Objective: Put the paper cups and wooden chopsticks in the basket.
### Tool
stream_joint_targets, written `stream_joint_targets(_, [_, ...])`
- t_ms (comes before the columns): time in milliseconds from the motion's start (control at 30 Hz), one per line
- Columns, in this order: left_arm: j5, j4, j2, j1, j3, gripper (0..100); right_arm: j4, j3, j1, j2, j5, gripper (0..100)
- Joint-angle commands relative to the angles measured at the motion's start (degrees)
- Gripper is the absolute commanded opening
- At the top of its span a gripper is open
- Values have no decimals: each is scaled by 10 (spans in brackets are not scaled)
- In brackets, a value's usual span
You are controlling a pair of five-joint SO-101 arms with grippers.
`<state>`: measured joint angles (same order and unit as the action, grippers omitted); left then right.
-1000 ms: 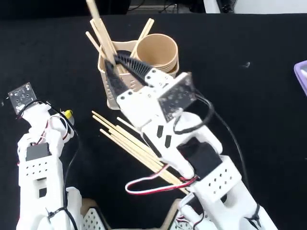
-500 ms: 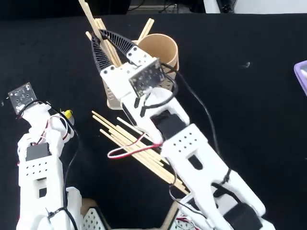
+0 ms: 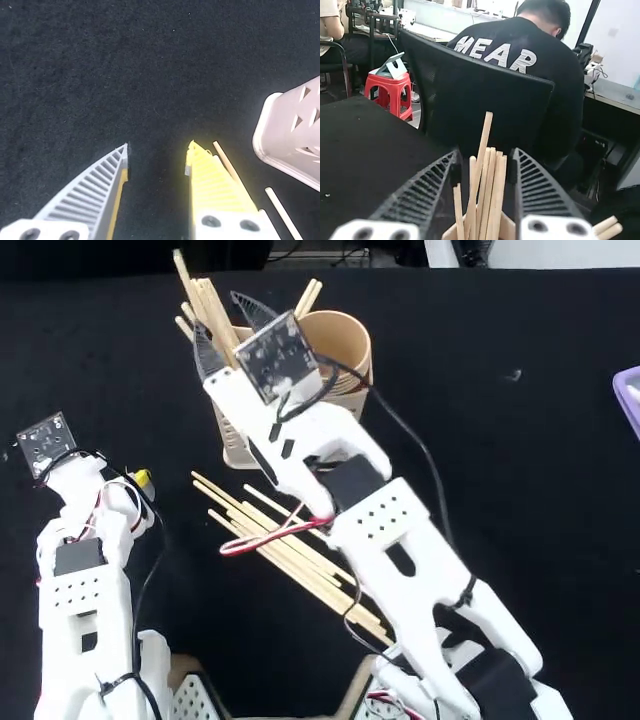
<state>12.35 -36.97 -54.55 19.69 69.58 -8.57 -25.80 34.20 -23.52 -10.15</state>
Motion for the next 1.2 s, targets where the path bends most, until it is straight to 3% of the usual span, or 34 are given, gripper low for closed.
stream_joint_targets(0, [2, 11, 0, 5, -5, 188, -71, 74, -11, -44, -2, 121])
stream_joint_targets(133, [2, 11, 1, 4, -5, 188, -228, 96, -5, -152, -4, 104])
stream_joint_targets(267, [1, 11, 1, 1, -5, 190, -461, 70, -9, -278, -5, 105])
stream_joint_targets(400, [0, 5, 1, 0, -7, 191, -613, -11, -102, -392, -6, 106])
stream_joint_targets(533, [-43, 4, 1, -13, -10, 191, -605, -173, -287, -476, -6, 106])
stream_joint_targets(633, [-77, -18, 1, -45, -23, 191, -525, -348, -361, -496, -6, 106])
stream_joint_targets(833, [-186, -247, 2, -115, -170, 191, -324, -602, -422, -498, 32, 106])
stream_joint_targets(933, [-260, -375, 2, -165, -247, 192, -324, -604, -465, -516, 47, 106])
stream_joint_targets(1033, [-363, -501, 2, -260, -288, 193, -326, -622, -485, -532, 54, 106])
stream_joint_targets(1167, [-471, -549, 2, -385, -275, 193, -324, -638, -487, -553, 50, 106])
